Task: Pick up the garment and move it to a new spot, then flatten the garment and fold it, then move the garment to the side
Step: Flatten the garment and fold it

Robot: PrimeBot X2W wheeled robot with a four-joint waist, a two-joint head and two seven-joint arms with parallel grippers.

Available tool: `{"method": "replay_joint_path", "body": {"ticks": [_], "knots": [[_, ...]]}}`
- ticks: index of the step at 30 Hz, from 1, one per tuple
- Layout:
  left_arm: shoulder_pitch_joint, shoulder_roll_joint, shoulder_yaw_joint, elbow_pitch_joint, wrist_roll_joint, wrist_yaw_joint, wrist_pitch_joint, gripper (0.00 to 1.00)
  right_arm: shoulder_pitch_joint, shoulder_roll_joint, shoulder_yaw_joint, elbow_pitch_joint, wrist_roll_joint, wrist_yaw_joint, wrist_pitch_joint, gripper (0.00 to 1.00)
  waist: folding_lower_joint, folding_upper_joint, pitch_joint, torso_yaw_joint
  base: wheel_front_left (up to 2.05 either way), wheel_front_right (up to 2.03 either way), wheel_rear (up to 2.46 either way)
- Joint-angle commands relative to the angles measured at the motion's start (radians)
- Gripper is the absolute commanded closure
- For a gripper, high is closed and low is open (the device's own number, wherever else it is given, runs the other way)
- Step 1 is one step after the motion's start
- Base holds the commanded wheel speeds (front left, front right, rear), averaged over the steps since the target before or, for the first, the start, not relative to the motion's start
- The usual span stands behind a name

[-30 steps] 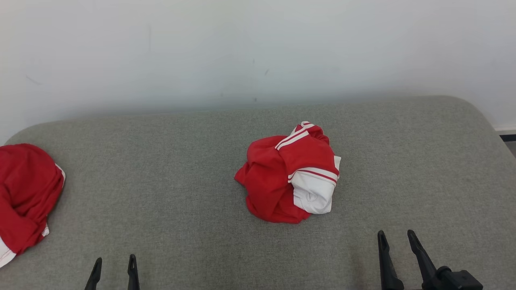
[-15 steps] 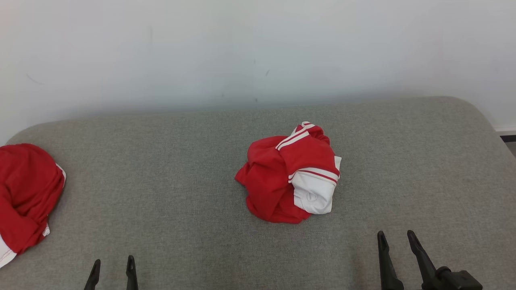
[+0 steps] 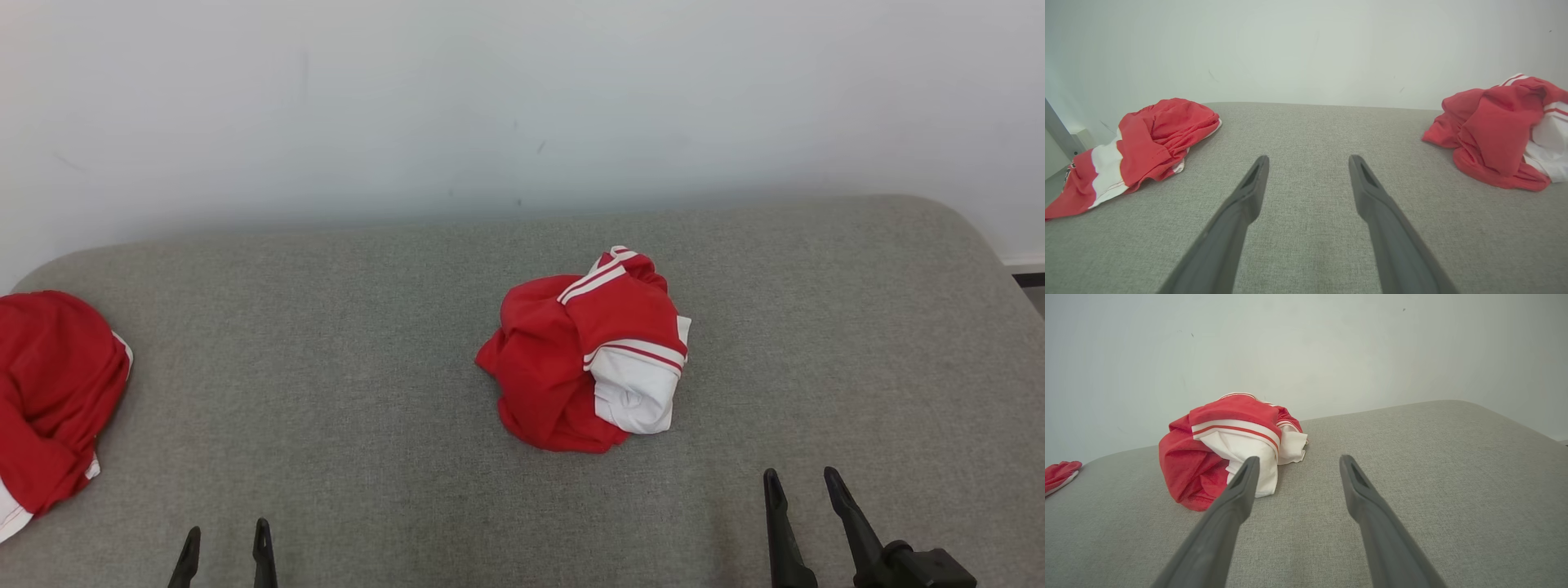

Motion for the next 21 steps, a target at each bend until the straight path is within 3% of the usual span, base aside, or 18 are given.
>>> {"method": "replay_joint_path", "body": {"ticks": [1, 21], "knots": [[0.012, -0.002, 0.002, -0.006, -0.002, 0.001, -0.003, 0.0, 0.009, 0.001, 0.001, 0.0, -0.004, -0.002, -0.001, 0.0, 0.0, 0.0, 0.001, -0.001, 0.0, 0.0, 0.0], [0.01, -0.002, 0.006, 0.0, -0.003, -0.001, -0.003, 0.0, 0.008, 0.001, -0.001, 0.004, -0.004, -0.002, -0.001, 0.0, 0.0, 0.0, 0.001, -0.002, 0.0, 0.0, 0.0]]}}
